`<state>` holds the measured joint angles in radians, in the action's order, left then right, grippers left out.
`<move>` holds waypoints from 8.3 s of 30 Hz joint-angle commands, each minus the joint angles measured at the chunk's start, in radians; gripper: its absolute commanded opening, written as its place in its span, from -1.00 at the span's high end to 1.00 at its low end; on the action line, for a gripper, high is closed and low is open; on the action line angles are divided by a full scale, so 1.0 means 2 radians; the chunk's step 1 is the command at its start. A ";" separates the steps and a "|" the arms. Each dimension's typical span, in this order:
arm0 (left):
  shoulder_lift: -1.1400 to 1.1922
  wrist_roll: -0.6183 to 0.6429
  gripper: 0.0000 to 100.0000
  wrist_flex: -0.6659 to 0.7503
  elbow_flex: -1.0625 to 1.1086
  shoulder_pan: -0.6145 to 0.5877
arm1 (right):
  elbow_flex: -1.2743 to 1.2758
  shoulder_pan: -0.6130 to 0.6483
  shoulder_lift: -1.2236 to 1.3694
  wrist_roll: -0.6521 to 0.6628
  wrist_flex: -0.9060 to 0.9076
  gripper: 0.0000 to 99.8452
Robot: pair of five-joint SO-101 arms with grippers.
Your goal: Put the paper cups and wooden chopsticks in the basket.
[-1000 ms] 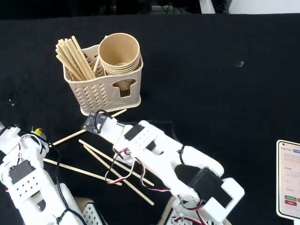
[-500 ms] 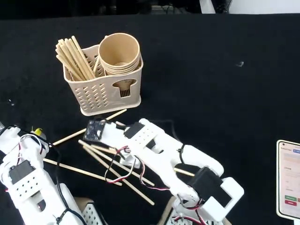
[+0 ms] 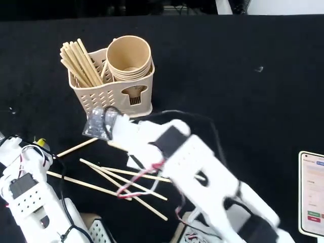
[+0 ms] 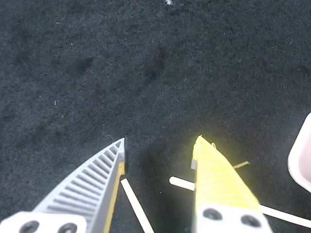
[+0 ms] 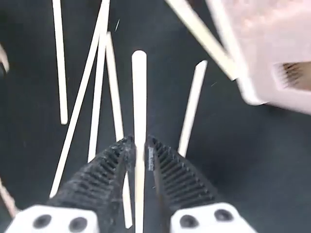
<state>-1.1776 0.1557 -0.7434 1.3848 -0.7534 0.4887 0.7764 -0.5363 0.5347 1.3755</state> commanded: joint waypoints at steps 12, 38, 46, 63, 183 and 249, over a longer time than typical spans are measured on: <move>-0.003 0.003 0.55 0.005 -0.003 -0.005 | 0.175 0.005 0.134 -0.061 -0.295 0.92; -0.003 0.003 0.55 0.008 -0.003 -0.004 | 0.133 0.073 0.155 -0.068 -0.162 0.74; -0.003 0.003 0.55 0.007 -0.003 -0.004 | 0.172 0.041 0.219 -0.051 -0.241 0.74; -0.003 0.003 0.55 0.008 -0.003 -0.004 | 0.145 0.003 0.155 -0.012 -0.197 0.71; -0.003 0.003 0.55 0.007 -0.003 -0.002 | 0.286 0.008 -0.035 -0.124 -0.229 0.57; -0.003 0.003 0.55 0.005 -0.003 -0.005 | -0.016 -0.008 -0.020 -0.212 -0.719 0.98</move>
<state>-1.1776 0.1557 -0.7434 1.3848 -0.7534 0.5209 0.7979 -0.6498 0.1204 0.0407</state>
